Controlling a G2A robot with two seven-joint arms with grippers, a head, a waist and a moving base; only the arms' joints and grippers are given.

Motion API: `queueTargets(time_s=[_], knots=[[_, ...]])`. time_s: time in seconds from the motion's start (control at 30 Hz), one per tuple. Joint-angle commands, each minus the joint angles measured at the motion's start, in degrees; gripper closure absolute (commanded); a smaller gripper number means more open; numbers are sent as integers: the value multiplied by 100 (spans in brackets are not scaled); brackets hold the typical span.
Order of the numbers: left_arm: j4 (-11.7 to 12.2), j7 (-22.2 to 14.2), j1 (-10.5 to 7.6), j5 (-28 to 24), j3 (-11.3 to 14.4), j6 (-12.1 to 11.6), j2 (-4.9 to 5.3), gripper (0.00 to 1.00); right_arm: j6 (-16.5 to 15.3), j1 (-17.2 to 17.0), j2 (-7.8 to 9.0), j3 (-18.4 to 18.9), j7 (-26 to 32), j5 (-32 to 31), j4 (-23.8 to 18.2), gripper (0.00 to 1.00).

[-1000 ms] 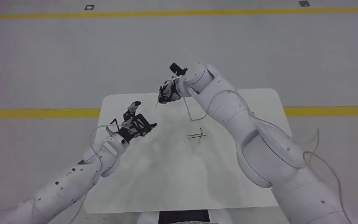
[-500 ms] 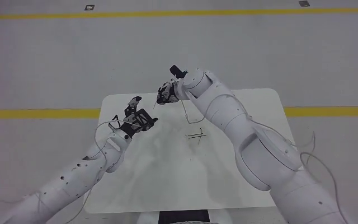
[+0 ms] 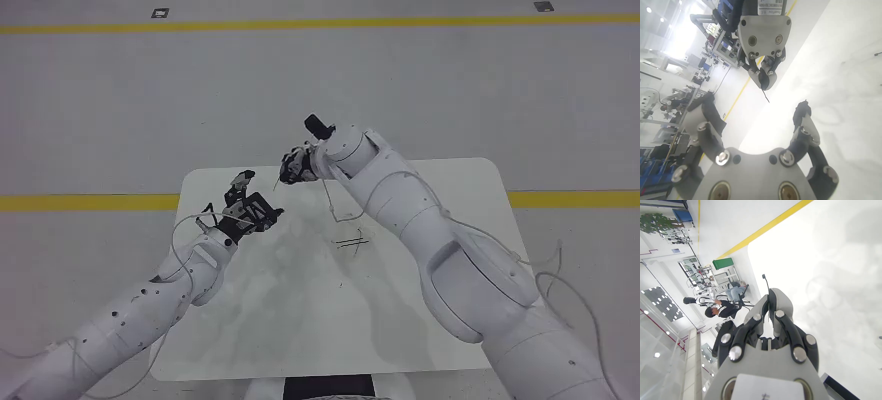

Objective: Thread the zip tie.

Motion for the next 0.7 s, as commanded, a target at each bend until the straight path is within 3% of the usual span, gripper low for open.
queueTargets(time_s=[0.0, 0.17, 0.67], knots=[[17, -11, 0, 0, -10, 11, -9, 35, -1, -15, 20, 31, -8, -31, -45, 100], [58, -9, -51, 0, 38, 14, -16, 51, -1, -53, 65, 107, -105, -133, -129, 100], [147, -44, -264, 0, 355, 213, 20, 60, -1, -163, 142, 245, 33, -331, -439, 100]])
